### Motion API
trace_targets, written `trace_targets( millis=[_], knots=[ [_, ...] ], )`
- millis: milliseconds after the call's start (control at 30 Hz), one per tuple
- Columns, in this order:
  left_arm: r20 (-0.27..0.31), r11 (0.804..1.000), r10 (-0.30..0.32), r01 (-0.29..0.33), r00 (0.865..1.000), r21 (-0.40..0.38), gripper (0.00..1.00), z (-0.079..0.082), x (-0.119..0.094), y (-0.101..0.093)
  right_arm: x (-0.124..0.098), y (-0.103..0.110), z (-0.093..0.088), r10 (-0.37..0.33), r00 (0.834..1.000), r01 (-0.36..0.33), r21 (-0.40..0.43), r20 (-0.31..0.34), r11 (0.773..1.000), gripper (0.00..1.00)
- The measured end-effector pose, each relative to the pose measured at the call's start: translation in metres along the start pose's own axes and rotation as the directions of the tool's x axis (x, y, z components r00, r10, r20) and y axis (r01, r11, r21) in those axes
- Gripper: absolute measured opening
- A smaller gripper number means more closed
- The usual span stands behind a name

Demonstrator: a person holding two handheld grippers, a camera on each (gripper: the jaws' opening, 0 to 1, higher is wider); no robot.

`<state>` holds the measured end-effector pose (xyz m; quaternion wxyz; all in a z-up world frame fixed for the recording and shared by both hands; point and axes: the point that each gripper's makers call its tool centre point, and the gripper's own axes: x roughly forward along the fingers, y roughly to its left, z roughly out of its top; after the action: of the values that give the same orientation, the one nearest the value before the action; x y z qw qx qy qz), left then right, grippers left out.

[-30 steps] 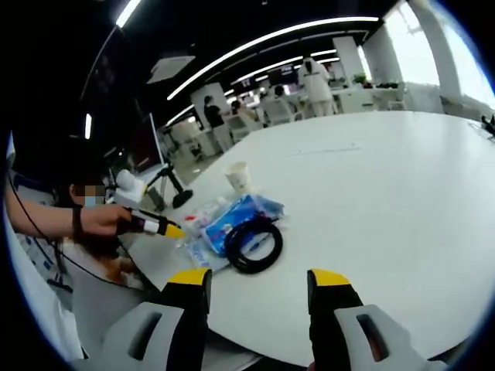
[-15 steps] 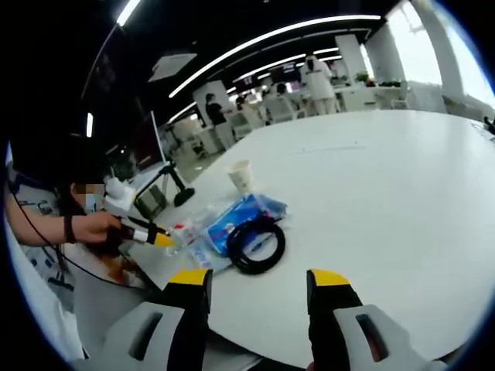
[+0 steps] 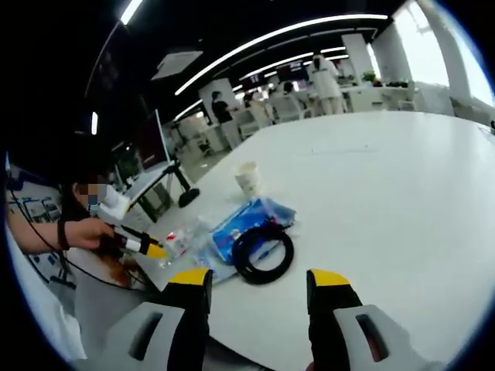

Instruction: Arrange the tabletop items into an orderly group along one side of the table until the central work area is clear of visible clutter.

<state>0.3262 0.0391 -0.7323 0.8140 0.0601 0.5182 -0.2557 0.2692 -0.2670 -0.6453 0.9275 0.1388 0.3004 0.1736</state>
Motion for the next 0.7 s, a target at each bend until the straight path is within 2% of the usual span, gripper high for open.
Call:
trace_targets(
  millis=[200, 367, 700],
  knots=[
    [-0.035, 1.000, -0.019, 0.019, 0.999, 0.014, 0.38, 0.002, 0.002, 0.000, 0.005, 0.002, 0.003, 0.012, 1.000, -0.012, -0.004, -0.011, 1.000, 0.49],
    [-0.017, 1.000, -0.027, 0.027, 0.999, -0.004, 0.43, 0.017, 0.004, 0.001, 0.008, 0.001, 0.003, 0.019, 1.000, -0.019, 0.006, -0.010, 1.000, 0.49],
    [-0.036, 0.999, -0.033, 0.033, 0.999, 0.021, 0.43, 0.046, 0.016, -0.004, 0.013, -0.002, 0.002, 0.027, 0.999, -0.027, 0.012, -0.020, 1.000, 0.49]
  ],
)
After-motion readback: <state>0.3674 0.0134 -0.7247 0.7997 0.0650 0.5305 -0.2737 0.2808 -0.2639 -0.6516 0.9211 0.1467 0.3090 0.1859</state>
